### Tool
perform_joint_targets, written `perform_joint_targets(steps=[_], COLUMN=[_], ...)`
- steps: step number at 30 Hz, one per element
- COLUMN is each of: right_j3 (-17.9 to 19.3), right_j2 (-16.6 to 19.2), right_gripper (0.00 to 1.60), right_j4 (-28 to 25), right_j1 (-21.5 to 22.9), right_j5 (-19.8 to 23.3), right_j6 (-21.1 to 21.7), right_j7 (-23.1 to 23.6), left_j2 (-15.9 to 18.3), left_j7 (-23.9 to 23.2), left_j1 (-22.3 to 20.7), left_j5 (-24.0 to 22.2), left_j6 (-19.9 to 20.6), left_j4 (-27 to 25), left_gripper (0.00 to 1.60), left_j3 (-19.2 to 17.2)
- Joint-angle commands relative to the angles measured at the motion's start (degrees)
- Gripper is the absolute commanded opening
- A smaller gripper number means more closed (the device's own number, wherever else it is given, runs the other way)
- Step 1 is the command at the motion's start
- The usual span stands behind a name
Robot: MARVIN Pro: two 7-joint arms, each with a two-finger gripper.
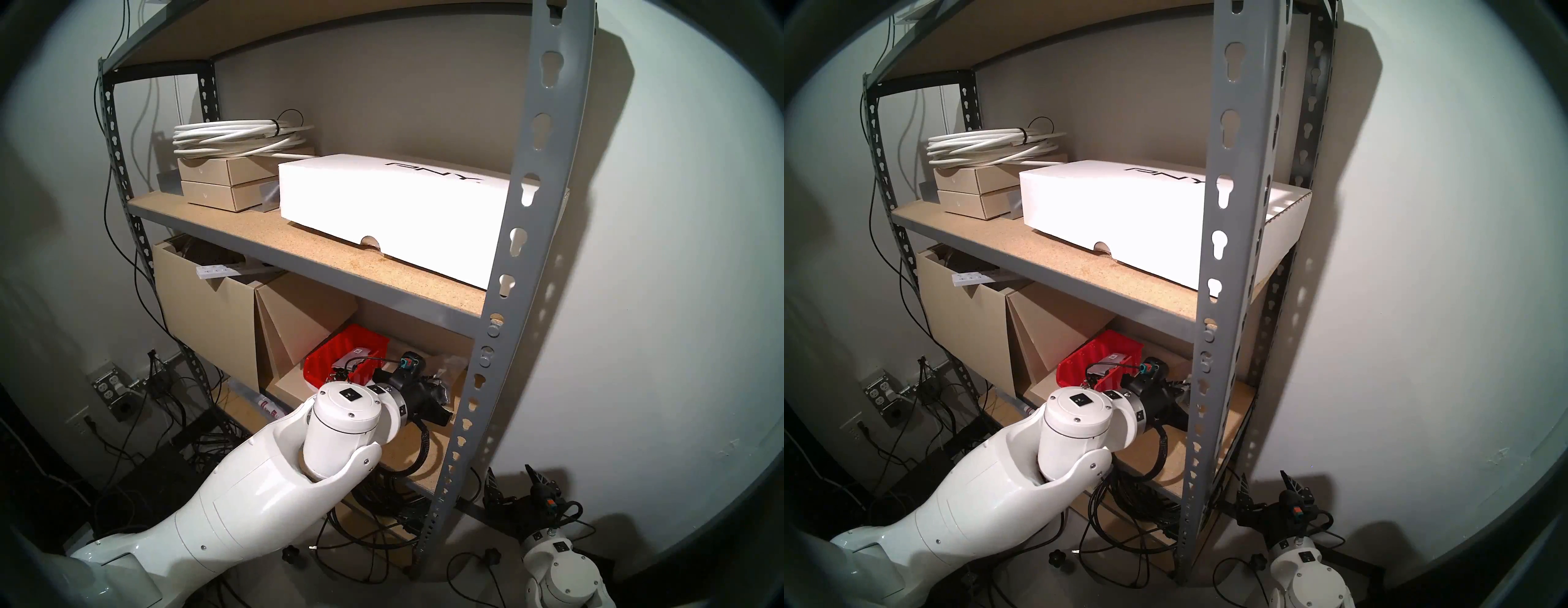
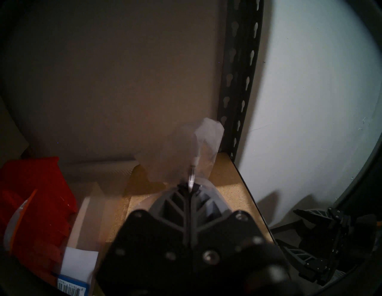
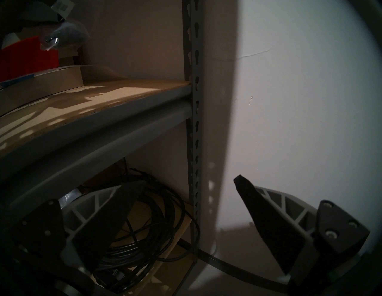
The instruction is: Organize the rack shelf by putting things into a case
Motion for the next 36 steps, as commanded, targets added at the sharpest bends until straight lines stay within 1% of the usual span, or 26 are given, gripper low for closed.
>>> perform_joint_targets(steps=[1,2,5,11,13,15,18,24,27,29,32,36], right_j3=[-0.01,-0.01,-0.01,-0.01,-0.01,-0.01,-0.01,-0.01,-0.01,-0.01,-0.01,-0.01], right_j2=[-0.02,-0.02,-0.02,-0.02,-0.02,-0.03,-0.03,-0.03,-0.03,-0.03,-0.03,-0.03], right_gripper=[1.60,1.60,1.60,1.60,1.60,1.60,1.60,1.60,1.60,1.60,1.60,1.60], right_j4=[-0.91,-0.90,-0.91,-0.92,-0.93,-0.95,-0.96,-1.00,-1.00,-1.00,-1.01,-1.01], right_j1=[0.08,0.09,0.08,0.08,0.07,0.06,0.05,0.04,0.04,0.03,0.03,0.03], right_j5=[0.03,0.03,0.03,0.03,0.03,0.03,0.02,0.02,0.02,0.02,0.02,0.02], right_j6=[-0.16,-0.16,-0.16,-0.15,-0.15,-0.14,-0.13,-0.11,-0.11,-0.11,-0.10,-0.10], right_j7=[0.00,0.00,0.00,0.00,-0.01,-0.01,-0.01,-0.01,-0.01,-0.01,-0.01,-0.01], left_j2=[3.05,3.17,4.79,7.21,8.16,9.15,9.46,10.16,10.79,11.20,11.67,12.01], left_j7=[-0.93,-1.50,-1.47,-1.68,-1.76,-1.82,-2.28,-3.51,-4.34,-4.63,-4.64,-5.09], left_j1=[1.72,1.59,2.64,4.41,5.30,6.53,7.61,8.94,8.87,8.68,8.38,8.00], left_j5=[-1.89,-2.24,-2.90,-5.30,-6.61,-8.73,-11.28,-15.32,-16.50,-16.65,-16.73,-16.84], left_j6=[0.63,0.62,1.72,3.34,4.18,5.21,5.75,6.57,7.07,7.34,7.46,7.49], left_j4=[-7.10,-7.05,-9.62,-13.74,-15.31,-16.96,-18.00,-18.61,-18.89,-18.89,-17.94,-17.17], left_gripper=[0.00,0.00,0.00,0.00,0.00,0.00,0.00,0.00,0.00,0.00,0.00,0.00], left_j3=[-2.48,-2.64,-3.74,-7.23,-8.97,-11.72,-14.52,-18.98,-20.51,-20.89,-22.38,-23.02])
